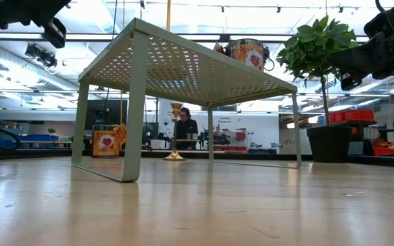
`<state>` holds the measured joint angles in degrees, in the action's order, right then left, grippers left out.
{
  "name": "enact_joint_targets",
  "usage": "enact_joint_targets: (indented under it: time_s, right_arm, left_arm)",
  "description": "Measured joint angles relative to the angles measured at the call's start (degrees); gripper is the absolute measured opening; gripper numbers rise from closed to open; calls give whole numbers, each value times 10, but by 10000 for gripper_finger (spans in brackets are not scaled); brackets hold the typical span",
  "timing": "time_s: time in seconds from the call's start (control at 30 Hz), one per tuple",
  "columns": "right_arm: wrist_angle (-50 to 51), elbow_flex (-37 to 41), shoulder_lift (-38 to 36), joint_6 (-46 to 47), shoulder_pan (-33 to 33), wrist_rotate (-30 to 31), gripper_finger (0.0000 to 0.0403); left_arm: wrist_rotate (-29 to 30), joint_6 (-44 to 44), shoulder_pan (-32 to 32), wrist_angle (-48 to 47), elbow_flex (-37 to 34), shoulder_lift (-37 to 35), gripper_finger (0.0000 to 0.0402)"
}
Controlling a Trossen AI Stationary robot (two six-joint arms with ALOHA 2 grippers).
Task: Pick & Place candle stick holders
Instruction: Put the silver scented candle on the shelf
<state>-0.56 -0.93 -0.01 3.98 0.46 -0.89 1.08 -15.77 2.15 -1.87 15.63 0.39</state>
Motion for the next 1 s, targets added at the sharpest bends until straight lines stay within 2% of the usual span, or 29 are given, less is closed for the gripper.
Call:
enact_joint_targets:
  time_s: [0.33, 0.73, 1.0]
  right_arm:
    - [0, 0, 0, 0, 0, 0, 3]
    - [0, 0, 0, 0, 0, 0, 3]
    - [0, 0, 0, 0, 0, 0, 3]
  left_arm:
    - [28, 1, 0, -9, 27, 11, 26]
    - [26, 59, 0, -19, 101, 116, 26]
    - [26, 66, 0, -19, 159, 180, 26]
